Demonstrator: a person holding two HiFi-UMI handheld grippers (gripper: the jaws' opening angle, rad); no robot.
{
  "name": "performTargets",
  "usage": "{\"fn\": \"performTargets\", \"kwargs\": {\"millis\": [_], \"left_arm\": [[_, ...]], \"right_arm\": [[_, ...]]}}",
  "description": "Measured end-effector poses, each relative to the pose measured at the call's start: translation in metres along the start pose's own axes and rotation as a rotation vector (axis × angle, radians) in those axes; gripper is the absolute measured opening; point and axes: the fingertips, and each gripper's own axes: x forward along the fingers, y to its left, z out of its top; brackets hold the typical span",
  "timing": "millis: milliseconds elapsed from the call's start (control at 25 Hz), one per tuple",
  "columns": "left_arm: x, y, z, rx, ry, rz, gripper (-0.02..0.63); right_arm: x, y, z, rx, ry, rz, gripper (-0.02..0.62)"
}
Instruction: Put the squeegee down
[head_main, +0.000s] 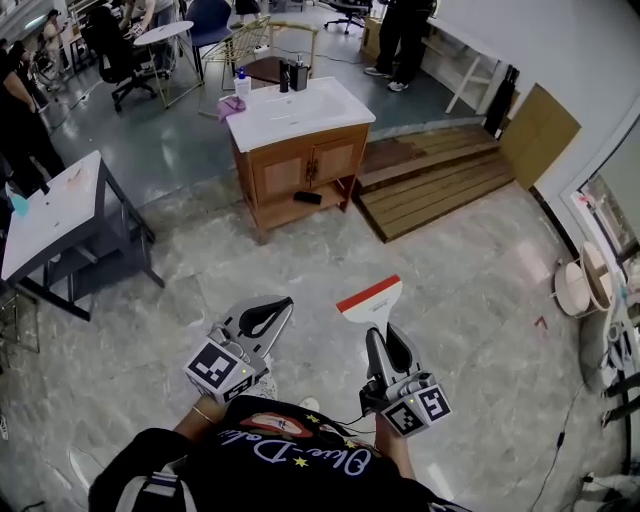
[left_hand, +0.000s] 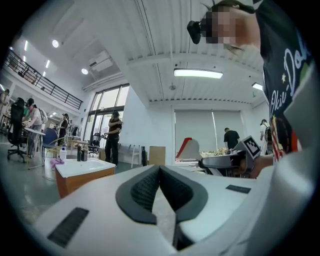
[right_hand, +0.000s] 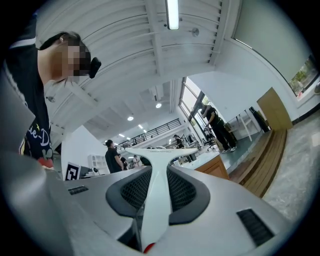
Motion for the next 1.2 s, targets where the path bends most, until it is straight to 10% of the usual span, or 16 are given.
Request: {"fn": "performTargets", "kwargs": {"millis": [1200], "left_arm": [[0.023,0.164,0.001,-0.028,-0.023,-0.037,-0.003]], "right_arm": [[0.167,0.003,-0.025,-0.015,0.025,-0.015,0.107]]}}
